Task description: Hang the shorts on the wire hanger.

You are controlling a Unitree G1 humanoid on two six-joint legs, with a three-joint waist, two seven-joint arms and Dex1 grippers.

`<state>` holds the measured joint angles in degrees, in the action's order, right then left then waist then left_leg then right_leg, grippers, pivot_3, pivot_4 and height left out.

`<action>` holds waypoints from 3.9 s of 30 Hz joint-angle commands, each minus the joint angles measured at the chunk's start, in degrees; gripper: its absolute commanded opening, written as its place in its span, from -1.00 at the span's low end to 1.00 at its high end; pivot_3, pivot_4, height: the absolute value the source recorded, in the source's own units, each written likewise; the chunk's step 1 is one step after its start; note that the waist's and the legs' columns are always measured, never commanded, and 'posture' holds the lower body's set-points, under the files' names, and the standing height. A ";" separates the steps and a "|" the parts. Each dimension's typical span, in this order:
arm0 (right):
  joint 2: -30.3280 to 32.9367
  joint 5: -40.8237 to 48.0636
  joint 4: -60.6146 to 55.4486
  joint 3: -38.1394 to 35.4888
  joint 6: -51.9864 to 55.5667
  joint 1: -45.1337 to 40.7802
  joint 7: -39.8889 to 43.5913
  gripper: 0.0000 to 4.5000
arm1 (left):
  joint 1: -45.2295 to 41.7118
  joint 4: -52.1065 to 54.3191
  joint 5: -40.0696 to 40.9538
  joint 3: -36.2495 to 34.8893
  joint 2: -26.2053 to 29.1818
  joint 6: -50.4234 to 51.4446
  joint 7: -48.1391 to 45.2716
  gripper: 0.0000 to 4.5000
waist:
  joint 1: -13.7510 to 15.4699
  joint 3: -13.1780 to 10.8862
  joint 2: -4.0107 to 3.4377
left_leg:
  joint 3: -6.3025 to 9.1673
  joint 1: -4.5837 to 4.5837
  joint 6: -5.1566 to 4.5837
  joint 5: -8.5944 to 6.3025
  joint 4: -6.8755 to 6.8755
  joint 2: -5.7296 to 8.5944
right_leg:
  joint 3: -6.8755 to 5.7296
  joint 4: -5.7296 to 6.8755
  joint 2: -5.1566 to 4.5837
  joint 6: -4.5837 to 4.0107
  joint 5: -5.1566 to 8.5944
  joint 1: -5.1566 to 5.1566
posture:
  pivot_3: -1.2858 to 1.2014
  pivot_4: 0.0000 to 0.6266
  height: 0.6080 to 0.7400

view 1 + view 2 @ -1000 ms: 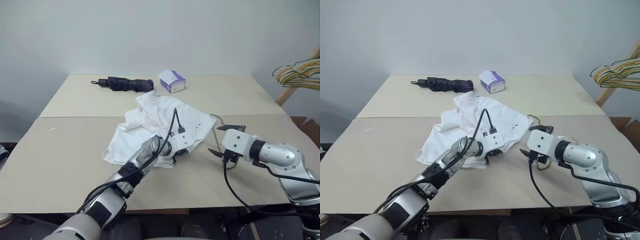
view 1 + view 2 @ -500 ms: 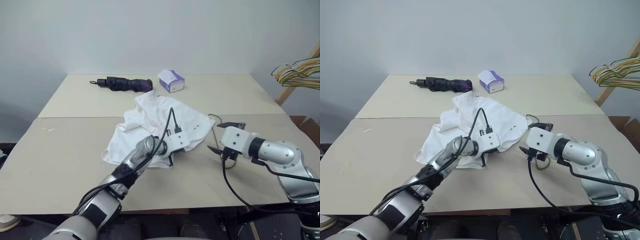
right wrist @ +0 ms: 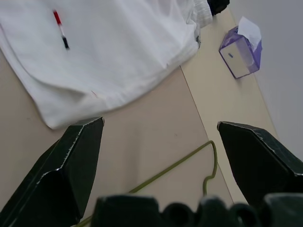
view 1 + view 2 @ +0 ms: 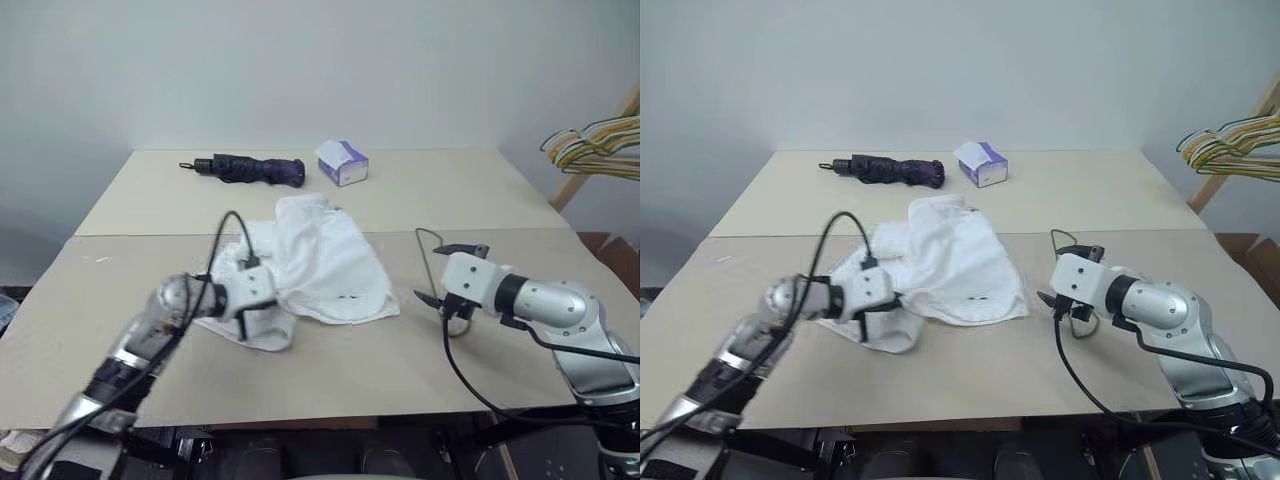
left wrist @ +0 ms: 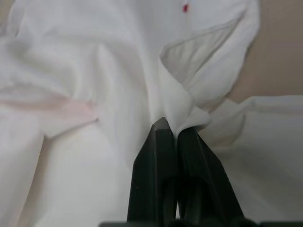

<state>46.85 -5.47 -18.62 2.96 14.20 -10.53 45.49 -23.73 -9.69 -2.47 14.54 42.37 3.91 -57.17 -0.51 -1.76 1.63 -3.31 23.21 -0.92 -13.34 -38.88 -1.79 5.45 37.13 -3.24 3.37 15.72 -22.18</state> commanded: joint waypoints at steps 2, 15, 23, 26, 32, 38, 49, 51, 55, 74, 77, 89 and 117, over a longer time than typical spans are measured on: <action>0.10 0.06 -1.63 -1.02 -0.13 -0.53 -0.54 1.00 | -4.50 -10.52 1.23 -3.37 3.35 -8.04 -3.94 -0.98 | -0.06 0.00 0.00 | -0.02 0.04 0.00 0.00 0.00 0.00 | 0.00 0.00 -0.01 0.00 0.00 -0.03 | 0.04 -1.00 1.00; 0.30 0.18 -2.59 -0.87 0.46 -0.02 -0.04 1.00 | -12.37 -24.20 0.48 -4.22 6.20 -16.82 -11.05 0.81 | -0.36 0.00 0.01 | -0.04 0.17 0.01 0.00 -0.02 -0.03 | -0.06 0.04 0.01 0.00 -0.01 -0.12 | 0.03 -1.00 1.00; 0.54 0.37 -3.01 -1.04 0.45 0.69 0.42 1.00 | -6.52 -16.32 7.44 -8.36 15.15 -11.32 -23.44 0.99 | -1.59 -0.01 0.00 | -0.07 0.08 0.01 -0.01 0.01 -0.11 | -0.05 0.10 0.04 -0.06 0.03 -0.12 | 0.02 -1.00 1.00; 0.13 0.30 -3.18 -1.30 0.89 0.78 -0.20 1.00 | -2.87 -8.87 14.97 -11.31 15.86 -6.26 -28.53 0.99 | -1.46 0.00 0.01 | -0.05 0.08 0.00 0.00 -0.01 -0.10 | -0.11 0.10 -0.03 -0.05 0.04 -0.08 | 0.01 -1.00 1.00; -0.36 0.07 -4.48 -1.21 1.69 1.96 -1.07 1.00 | 1.14 8.17 22.87 -10.72 6.63 6.21 -22.09 0.99 | -1.17 0.00 0.02 | -0.03 0.08 0.00 -0.01 -0.05 -0.11 | -0.13 0.12 -0.04 -0.04 0.04 -0.04 | 0.00 -1.00 1.00; -0.39 0.05 -5.40 -2.18 2.79 2.26 -2.03 1.00 | 3.76 15.44 15.36 -2.10 -8.71 13.53 -4.94 0.99 | -1.61 0.04 0.05 | -0.02 0.04 0.00 -0.01 -0.06 -0.06 | -0.02 0.16 0.01 -0.03 0.03 -0.02 | -0.01 -1.00 1.00; -1.04 -0.30 -5.91 -1.90 3.69 2.79 -3.92 1.00 | 4.20 22.25 -2.39 15.10 -29.93 40.83 24.89 0.99 | -2.12 0.12 0.07 | 0.09 -0.03 0.00 -0.01 -0.06 0.00 | 0.08 0.15 0.07 -0.01 0.01 0.00 | -0.01 -1.00 1.00; -1.14 -0.07 -5.89 -2.00 3.90 2.55 -3.99 1.00 | 4.27 21.82 -5.55 15.99 -31.56 42.66 29.55 0.99 | -2.08 0.18 0.03 | 0.11 -0.07 0.00 -0.01 -0.06 0.01 | 0.08 0.15 0.06 -0.01 0.01 0.05 | -0.01 -1.00 1.00; -1.08 0.01 -5.49 -1.74 3.62 2.41 -3.78 1.00 | 4.25 22.67 -5.40 14.99 -33.51 47.03 32.08 0.99 | -1.99 0.22 0.02 | 0.13 -0.07 0.00 -0.01 -0.06 0.03 | 0.08 0.12 0.05 0.00 0.01 0.06 | -0.01 -1.00 1.00; -1.29 -0.35 -3.57 -1.06 2.84 0.84 -3.82 1.00 | 3.25 20.22 1.69 8.21 -27.78 53.22 29.89 -0.99 | -2.21 0.46 -0.06 | 0.11 -0.20 0.01 -0.01 0.02 0.00 | 0.11 0.10 0.07 -0.04 0.02 0.12 | 0.00 -1.00 1.00; -1.55 -0.46 -3.64 -0.69 2.86 0.78 -3.91 1.00 | 4.07 24.19 6.16 6.11 -23.43 51.47 23.67 -0.99 | -2.26 0.47 -0.07 | 0.10 -0.20 0.01 -0.01 0.04 0.00 | 0.12 0.10 0.07 -0.04 0.02 0.09 | 0.01 -1.00 1.00; -7.67 -8.00 13.29 11.53 -12.52 -12.08 -5.14 1.00 | 18.14 36.85 22.54 -14.82 11.21 36.05 -6.39 -0.99 | -2.74 0.41 -0.07 | -0.05 -0.21 0.02 -0.01 0.19 -0.10 | 0.08 0.05 0.02 -0.18 0.09 -0.01 | 0.05 -1.00 1.00; -26.13 -35.60 59.49 32.39 -50.85 -36.21 -28.07 0.92 | 24.06 29.13 29.97 -44.71 23.35 33.02 -12.06 -1.00 | -0.35 0.26 0.10 | -0.10 -0.36 0.06 0.00 0.23 -0.12 | -0.04 0.54 -0.06 -0.37 0.20 -0.10 | 0.13 -1.00 1.00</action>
<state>20.80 -40.51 39.79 35.43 -35.41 -44.62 19.09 0.57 19.36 27.23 -28.09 64.78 37.48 -69.47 -0.86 -1.50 1.73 -3.40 22.85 -0.86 -13.34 -38.64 -1.90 5.41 37.67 -3.30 3.00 15.92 -22.27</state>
